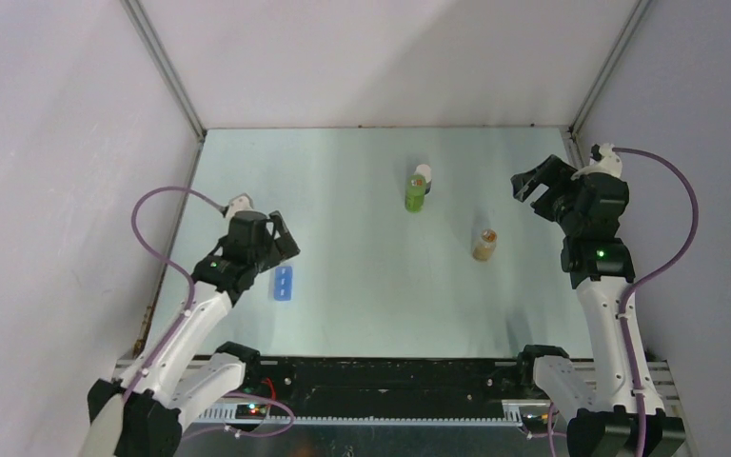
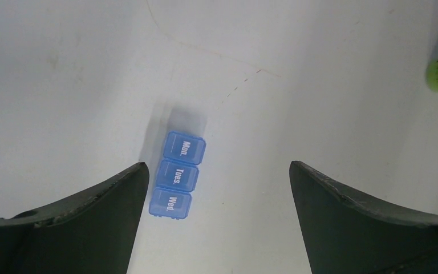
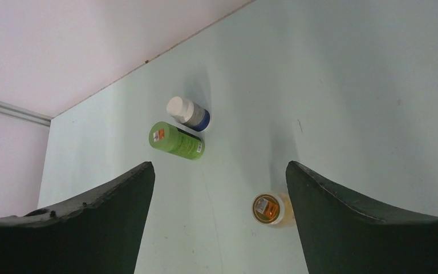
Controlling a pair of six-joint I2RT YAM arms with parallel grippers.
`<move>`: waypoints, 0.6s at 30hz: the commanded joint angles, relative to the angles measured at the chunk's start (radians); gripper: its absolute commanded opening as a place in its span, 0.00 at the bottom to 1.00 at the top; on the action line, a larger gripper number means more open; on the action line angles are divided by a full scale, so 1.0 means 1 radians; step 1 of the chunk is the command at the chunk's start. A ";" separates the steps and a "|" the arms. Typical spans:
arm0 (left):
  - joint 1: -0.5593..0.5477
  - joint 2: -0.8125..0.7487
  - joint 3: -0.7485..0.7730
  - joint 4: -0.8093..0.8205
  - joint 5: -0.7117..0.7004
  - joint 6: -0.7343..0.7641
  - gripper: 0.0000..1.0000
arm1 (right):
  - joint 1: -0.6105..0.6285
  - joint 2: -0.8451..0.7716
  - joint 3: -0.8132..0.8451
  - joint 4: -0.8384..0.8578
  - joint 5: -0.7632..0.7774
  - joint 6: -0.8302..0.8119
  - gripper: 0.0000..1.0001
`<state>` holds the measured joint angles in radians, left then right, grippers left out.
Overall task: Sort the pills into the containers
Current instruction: Adjust the pill container at the center of the board.
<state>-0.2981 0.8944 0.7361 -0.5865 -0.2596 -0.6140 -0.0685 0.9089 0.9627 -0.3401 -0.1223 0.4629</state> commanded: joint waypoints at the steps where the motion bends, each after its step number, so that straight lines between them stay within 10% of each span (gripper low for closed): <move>1: -0.009 0.085 -0.090 0.125 -0.025 -0.102 0.99 | 0.004 -0.004 -0.004 0.028 -0.017 0.001 0.90; 18: -0.076 0.347 -0.163 0.222 -0.021 -0.194 0.78 | 0.009 -0.014 -0.007 0.027 -0.016 -0.007 0.89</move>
<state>-0.3416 1.2331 0.5816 -0.4206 -0.2665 -0.7567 -0.0662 0.9085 0.9539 -0.3393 -0.1326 0.4618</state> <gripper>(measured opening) 0.825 0.893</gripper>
